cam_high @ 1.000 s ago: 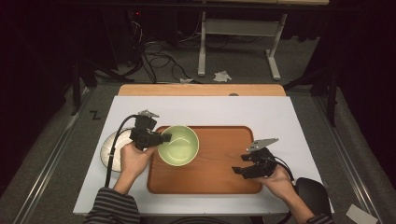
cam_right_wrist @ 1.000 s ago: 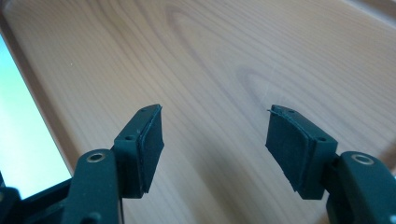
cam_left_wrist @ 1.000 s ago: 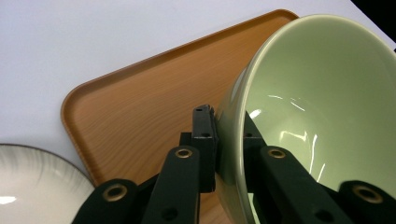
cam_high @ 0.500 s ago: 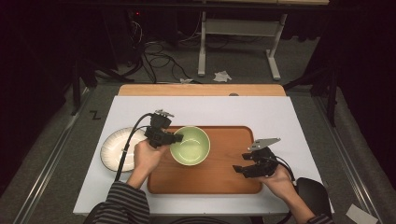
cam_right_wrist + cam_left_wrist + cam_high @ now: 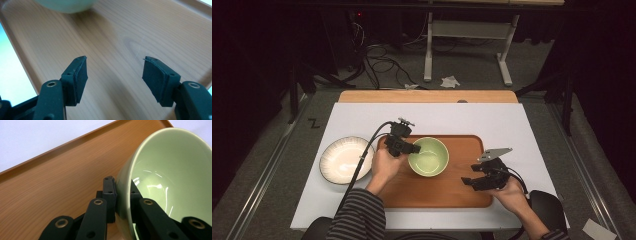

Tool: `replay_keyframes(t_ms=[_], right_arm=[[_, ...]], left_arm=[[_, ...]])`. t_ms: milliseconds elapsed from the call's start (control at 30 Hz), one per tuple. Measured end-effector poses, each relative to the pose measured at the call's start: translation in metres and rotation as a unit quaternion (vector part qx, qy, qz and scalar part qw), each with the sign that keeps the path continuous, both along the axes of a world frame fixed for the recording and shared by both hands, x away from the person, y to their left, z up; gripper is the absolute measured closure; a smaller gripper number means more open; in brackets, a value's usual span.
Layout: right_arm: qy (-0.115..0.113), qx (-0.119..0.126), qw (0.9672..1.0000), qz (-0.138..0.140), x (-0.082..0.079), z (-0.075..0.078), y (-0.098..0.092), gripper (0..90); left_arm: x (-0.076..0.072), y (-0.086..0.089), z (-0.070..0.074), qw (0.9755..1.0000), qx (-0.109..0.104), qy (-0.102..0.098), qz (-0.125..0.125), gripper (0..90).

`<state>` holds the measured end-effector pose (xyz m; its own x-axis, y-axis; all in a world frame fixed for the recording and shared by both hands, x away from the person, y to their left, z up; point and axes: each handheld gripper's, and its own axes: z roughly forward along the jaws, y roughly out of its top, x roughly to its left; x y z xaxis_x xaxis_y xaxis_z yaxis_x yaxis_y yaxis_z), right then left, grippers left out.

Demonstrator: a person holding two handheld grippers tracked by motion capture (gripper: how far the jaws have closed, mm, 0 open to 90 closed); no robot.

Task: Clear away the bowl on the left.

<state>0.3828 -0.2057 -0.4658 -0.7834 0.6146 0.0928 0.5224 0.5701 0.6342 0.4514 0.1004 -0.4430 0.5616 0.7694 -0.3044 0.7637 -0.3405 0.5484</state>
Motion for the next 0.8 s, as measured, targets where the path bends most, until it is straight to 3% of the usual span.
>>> replay_keyframes(t_ms=[600, 800], right_arm=[[0.004, -0.003, 1.0000, 0.005, 0.000, 0.000, 0.000, 38.1], [0.005, -0.003, 1.0000, 0.005, 0.000, 0.000, 0.000, 38.0]], left_arm=[[0.013, -0.013, -0.026, 0.9995, 0.021, 0.023, 0.011, 82.0], [0.015, -0.013, -0.028, 0.9994, 0.012, 0.030, 0.014, 82.0]])
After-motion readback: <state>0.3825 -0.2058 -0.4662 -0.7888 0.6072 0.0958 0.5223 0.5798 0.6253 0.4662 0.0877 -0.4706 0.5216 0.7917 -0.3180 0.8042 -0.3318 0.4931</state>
